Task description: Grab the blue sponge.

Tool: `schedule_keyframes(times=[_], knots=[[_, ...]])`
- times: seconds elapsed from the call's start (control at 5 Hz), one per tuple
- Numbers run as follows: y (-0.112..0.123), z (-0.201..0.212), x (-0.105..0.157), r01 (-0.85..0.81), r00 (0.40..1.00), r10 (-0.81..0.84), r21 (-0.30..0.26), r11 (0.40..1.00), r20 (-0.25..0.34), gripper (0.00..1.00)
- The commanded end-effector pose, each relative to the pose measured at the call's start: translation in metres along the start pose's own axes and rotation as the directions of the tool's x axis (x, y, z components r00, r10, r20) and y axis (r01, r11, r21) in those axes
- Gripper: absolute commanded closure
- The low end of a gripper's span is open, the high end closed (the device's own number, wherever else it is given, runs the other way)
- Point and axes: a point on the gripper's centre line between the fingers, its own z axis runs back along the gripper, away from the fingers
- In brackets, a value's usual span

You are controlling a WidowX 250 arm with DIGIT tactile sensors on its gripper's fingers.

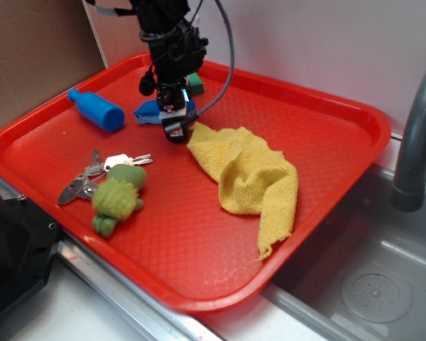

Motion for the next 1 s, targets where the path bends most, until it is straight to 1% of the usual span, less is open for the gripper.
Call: schedule_keyframes(times=[0.0, 0.2, 0.4, 0.6, 0.8], knots=[[-0.013, 0.053, 0.003, -0.143, 0.989, 0.139, 0.065, 0.988, 0.057, 1.0], [-0.03, 0.103, 0.008, -0.366, 0.93, 0.36, 0.078, 0.928, 0.08, 1.0], [-0.055, 0.153, 0.019, -0.531, 0.846, 0.526, 0.059, 0.845, 0.087, 1.0], [-0.057, 0.202, 0.028, -0.666, 0.746, 0.662, 0.064, 0.744, 0.069, 1.0], [-0.042, 0.251, 0.023, -0.732, 0.681, 0.731, 0.001, 0.682, 0.037, 1.0]])
